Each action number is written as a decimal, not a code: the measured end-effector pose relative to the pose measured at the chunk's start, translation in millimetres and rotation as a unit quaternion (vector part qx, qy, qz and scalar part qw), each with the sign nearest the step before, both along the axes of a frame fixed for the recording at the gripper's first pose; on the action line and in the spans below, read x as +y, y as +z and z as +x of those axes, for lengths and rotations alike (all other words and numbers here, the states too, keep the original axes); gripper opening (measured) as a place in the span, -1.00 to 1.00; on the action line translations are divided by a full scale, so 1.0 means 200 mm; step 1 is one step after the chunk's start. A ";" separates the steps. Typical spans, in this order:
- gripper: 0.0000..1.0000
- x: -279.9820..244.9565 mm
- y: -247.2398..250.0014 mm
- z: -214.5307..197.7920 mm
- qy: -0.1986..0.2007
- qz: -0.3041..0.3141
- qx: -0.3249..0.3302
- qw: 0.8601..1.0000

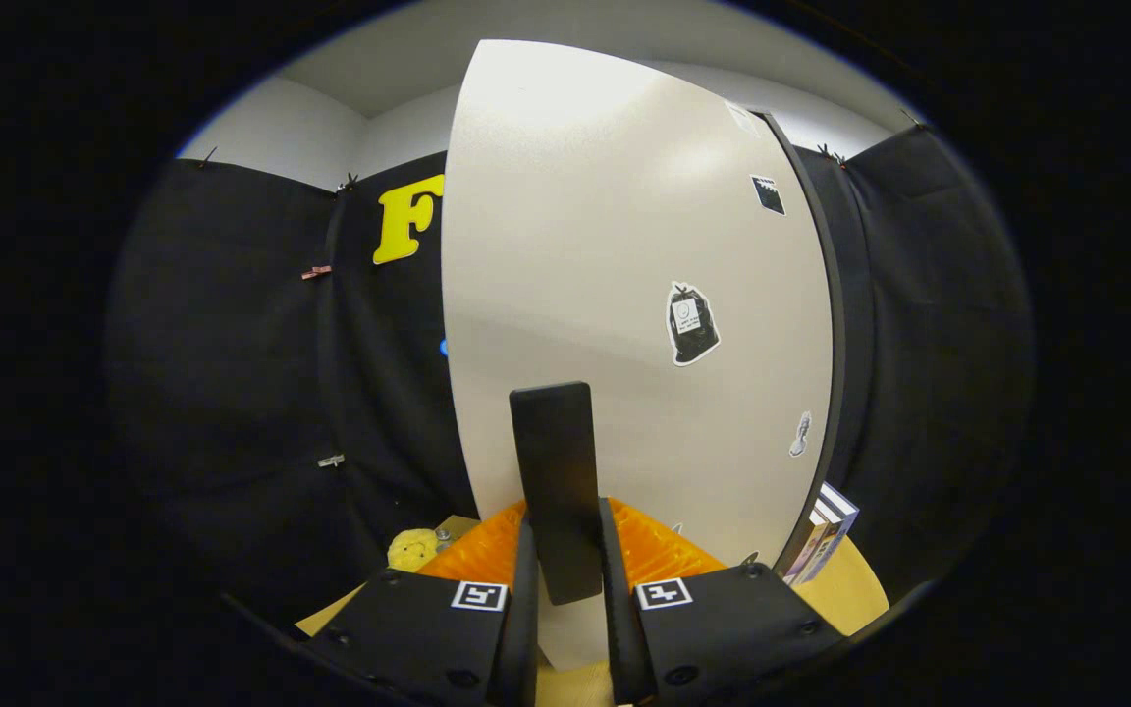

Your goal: Open the shoe cabinet door, grab the shoes and put them into the shoe cabinet, then close the shoe cabinet door.

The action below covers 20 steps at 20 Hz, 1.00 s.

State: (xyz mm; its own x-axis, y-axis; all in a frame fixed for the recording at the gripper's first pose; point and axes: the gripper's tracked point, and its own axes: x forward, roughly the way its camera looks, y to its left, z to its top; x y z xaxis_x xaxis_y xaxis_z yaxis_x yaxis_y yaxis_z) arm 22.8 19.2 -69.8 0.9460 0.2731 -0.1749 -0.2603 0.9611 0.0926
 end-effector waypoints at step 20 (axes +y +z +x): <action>-0.35 -0.45 0.06 -0.26 0.014 0.002 0.000 1.000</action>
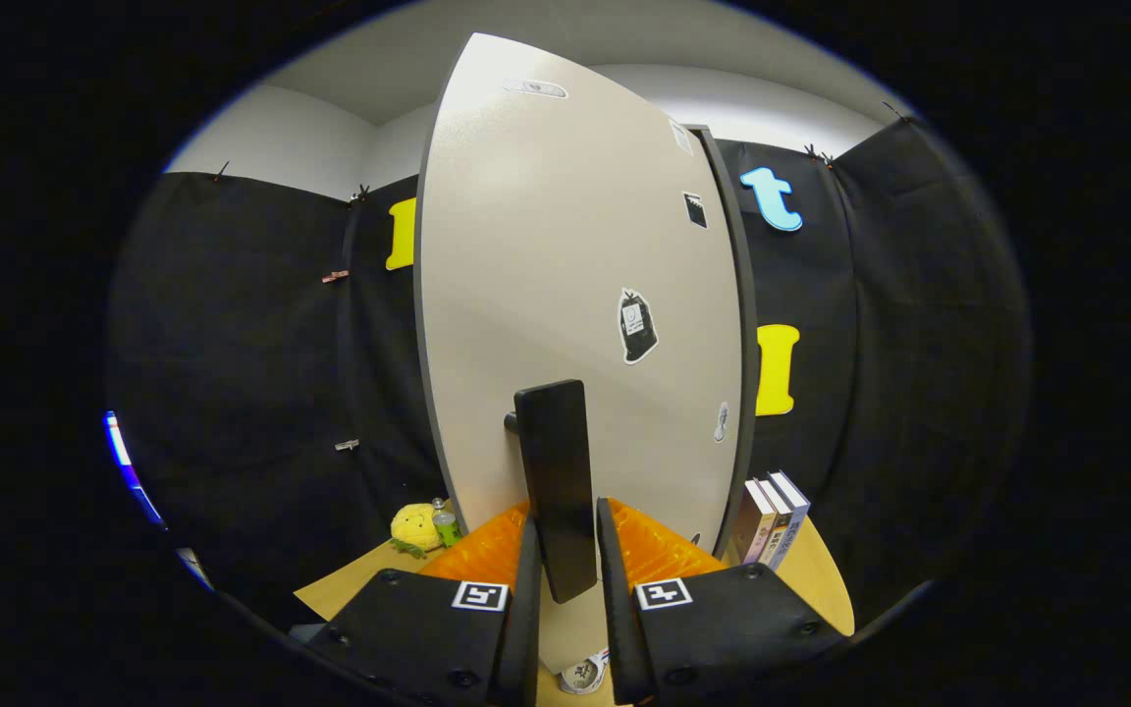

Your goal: Open the shoe cabinet door, grab the shoes and put them into the shoe cabinet, then close the shoe cabinet door.

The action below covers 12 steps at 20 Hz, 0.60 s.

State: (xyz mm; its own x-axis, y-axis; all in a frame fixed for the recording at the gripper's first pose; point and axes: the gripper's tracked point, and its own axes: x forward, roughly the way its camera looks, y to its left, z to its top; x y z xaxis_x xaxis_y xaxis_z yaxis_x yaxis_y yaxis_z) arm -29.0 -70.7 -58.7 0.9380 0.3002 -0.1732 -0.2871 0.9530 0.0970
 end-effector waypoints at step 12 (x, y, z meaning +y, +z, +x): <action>-0.35 -0.44 0.12 -0.23 -0.115 -0.015 -0.021 0.993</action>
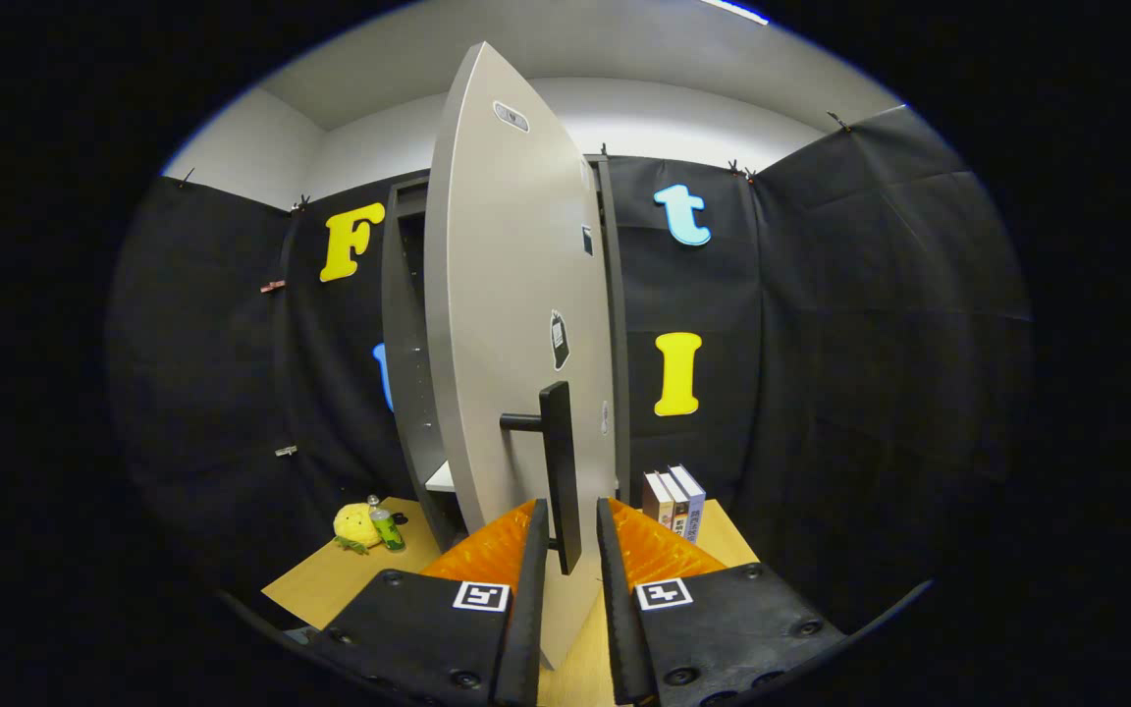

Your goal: Open the shoe cabinet door, grab the shoes and put them into the shoe cabinet, then close the shoe cabinet door.

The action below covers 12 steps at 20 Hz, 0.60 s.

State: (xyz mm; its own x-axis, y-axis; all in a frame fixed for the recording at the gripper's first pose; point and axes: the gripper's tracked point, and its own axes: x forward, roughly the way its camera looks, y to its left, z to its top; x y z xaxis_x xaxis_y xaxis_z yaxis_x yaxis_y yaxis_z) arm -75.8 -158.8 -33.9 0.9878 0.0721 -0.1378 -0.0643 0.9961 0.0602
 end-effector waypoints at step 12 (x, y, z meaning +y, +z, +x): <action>-0.35 -0.10 -0.11 -0.10 -0.015 0.001 0.014 1.000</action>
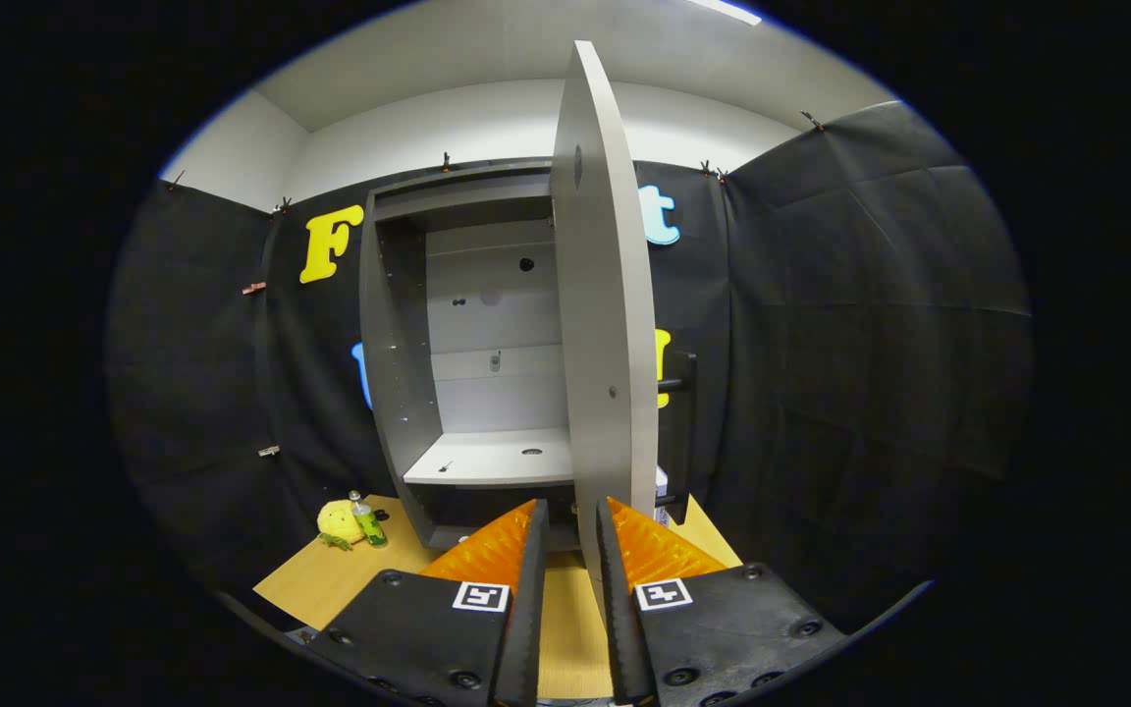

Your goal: Open the shoe cabinet door, grab the shoes and put them into the shoe cabinet, then close the shoe cabinet door.

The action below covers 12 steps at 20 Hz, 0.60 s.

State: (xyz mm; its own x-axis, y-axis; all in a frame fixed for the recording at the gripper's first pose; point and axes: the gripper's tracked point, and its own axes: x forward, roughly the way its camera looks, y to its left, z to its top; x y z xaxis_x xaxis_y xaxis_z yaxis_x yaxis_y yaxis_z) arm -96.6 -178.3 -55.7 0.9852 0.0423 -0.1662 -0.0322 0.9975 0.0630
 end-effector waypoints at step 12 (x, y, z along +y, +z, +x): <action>-0.35 0.52 -0.77 0.14 0.074 0.000 0.093 0.993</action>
State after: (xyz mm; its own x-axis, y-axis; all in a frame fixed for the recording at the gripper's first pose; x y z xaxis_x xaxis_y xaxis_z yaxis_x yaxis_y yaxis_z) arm -69.2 -73.6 -209.3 0.9205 0.1835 -0.3450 -0.1654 0.9829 0.0814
